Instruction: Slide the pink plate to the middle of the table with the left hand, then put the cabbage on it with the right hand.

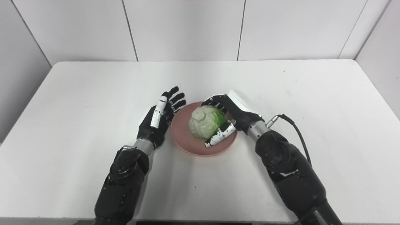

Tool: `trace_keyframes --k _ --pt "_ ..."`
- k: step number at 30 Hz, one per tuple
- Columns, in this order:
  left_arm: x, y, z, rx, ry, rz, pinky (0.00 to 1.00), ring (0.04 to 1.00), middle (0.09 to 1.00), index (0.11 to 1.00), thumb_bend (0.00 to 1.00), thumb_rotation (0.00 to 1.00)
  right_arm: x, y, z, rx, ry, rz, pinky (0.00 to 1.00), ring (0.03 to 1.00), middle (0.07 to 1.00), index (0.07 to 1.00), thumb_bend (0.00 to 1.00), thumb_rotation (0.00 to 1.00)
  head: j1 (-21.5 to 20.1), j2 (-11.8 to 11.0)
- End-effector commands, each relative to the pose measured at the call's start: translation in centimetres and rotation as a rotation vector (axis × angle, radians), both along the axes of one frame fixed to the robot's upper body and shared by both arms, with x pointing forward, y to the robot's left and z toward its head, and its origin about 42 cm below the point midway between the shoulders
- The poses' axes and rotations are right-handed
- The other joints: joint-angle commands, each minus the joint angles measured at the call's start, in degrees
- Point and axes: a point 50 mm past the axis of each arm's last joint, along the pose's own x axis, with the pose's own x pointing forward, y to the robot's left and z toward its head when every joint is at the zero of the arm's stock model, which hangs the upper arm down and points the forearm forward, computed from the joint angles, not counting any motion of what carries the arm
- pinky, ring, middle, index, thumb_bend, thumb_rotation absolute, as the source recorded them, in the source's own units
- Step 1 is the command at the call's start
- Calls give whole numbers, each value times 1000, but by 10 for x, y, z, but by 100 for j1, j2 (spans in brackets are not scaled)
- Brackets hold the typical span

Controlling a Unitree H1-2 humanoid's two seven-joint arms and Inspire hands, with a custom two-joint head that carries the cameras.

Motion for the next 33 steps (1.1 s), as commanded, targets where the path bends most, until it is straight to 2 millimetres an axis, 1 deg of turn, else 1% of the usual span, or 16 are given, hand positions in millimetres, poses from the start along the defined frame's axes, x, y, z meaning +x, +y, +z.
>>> trace_keyframes --k 1,3,7,10,12,15,21,23,26,28,31,32,33 --pt "-5 4 -13 13 70 4 855 881 894 895 502 1000 0 5 24 -9 -102 58 635 683 710 726 916 181 -5 10" --pt "-5 4 -13 17 67 2 852 881 894 896 503 1000 -2 7 23 -23 -86 65 666 733 771 787 943 246 -5 10" --pt "-5 5 -13 24 68 0 847 875 889 893 506 1000 -3 9 22 -51 -68 79 734 820 875 888 981 335 -15 11" --pt "-5 4 -14 25 71 1 846 871 886 890 502 1000 -4 10 21 -63 -69 81 754 856 914 936 1000 382 -15 11" --pt "-5 4 -13 28 71 3 846 868 884 888 503 1000 -5 10 21 -75 -76 80 746 873 936 957 1000 412 -20 25" --pt "-5 4 -13 29 67 0 850 869 884 891 502 1000 -6 11 22 -77 -79 77 742 888 953 972 1000 430 -24 28" --pt "-5 5 -13 19 69 1 854 869 885 890 502 1000 -8 10 26 -86 -108 64 739 894 962 972 1000 435 -30 17" --pt "-5 6 -14 15 71 3 852 869 885 889 502 1000 -12 9 33 -84 -147 69 734 893 960 973 1000 448 -56 -5" --pt "-4 7 -15 13 74 5 855 873 888 890 504 1000 -16 7 44 -75 -208 77 747 896 961 985 1000 496 -80 -28" --pt "-4 8 -15 16 75 11 846 869 883 885 507 1000 -20 4 55 -28 -260 74 750 897 965 993 1000 540 -94 -45" --pt "-3 10 -16 17 75 16 841 868 881 885 509 1000 -26 -3 67 100 -317 36 799 917 971 989 994 567 -145 -107" --pt "-3 11 -17 16 73 18 841 868 882 886 509 1000 -28 -7 70 143 -332 -4 813 922 971 990 986 579 -147 -114" --pt "-4 12 -17 11 69 19 846 870 886 889 509 1000 -31 -12 70 183 -347 -69 817 919 966 991 970 622 -163 -149"
